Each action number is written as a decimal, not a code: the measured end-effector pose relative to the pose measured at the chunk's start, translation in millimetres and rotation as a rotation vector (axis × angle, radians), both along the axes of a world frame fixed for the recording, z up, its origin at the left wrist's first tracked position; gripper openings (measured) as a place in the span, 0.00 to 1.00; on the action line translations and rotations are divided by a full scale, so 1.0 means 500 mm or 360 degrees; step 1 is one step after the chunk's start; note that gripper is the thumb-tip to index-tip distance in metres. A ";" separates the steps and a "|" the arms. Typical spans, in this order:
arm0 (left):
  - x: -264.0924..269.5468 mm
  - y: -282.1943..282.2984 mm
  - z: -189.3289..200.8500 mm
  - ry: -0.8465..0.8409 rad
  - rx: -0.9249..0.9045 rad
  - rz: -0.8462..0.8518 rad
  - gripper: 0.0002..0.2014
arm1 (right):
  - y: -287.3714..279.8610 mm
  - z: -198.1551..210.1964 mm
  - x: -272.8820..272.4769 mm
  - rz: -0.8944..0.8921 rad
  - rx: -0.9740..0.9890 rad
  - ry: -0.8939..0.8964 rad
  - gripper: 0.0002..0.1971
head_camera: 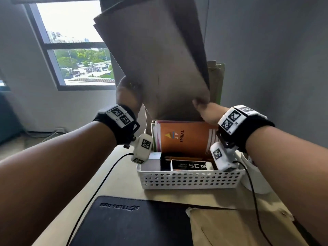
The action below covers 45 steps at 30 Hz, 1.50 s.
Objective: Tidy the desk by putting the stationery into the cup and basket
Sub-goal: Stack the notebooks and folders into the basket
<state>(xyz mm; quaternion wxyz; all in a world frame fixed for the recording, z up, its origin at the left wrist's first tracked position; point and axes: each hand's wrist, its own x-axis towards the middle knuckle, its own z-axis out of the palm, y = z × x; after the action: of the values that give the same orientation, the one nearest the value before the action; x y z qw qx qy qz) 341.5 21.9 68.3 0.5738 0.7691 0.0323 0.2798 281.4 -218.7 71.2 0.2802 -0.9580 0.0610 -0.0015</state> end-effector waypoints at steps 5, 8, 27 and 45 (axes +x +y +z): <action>0.002 0.019 -0.034 0.0039 0.0126 -0.0233 0.11 | -0.041 -0.022 0.044 -0.0261 0.0159 0.0015 0.40; -0.004 0.030 -0.051 0.0289 0.0317 -0.0335 0.09 | -0.049 -0.027 0.051 -0.0390 0.0379 0.0016 0.40; 0.026 0.021 -0.089 0.0558 0.1222 -0.0369 0.07 | 0.010 -0.006 -0.118 0.0732 -0.1140 -0.0061 0.38; -0.146 -0.006 -0.016 0.0608 0.0054 -0.0394 0.07 | 0.015 0.014 -0.073 0.0389 -0.1070 -0.0457 0.24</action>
<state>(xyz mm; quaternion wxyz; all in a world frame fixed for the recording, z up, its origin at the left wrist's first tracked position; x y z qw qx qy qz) 268.3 18.9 60.2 0.5742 0.8157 0.0409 0.0571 245.1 -211.0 78.1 -0.0457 -0.9866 -0.0974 -0.1223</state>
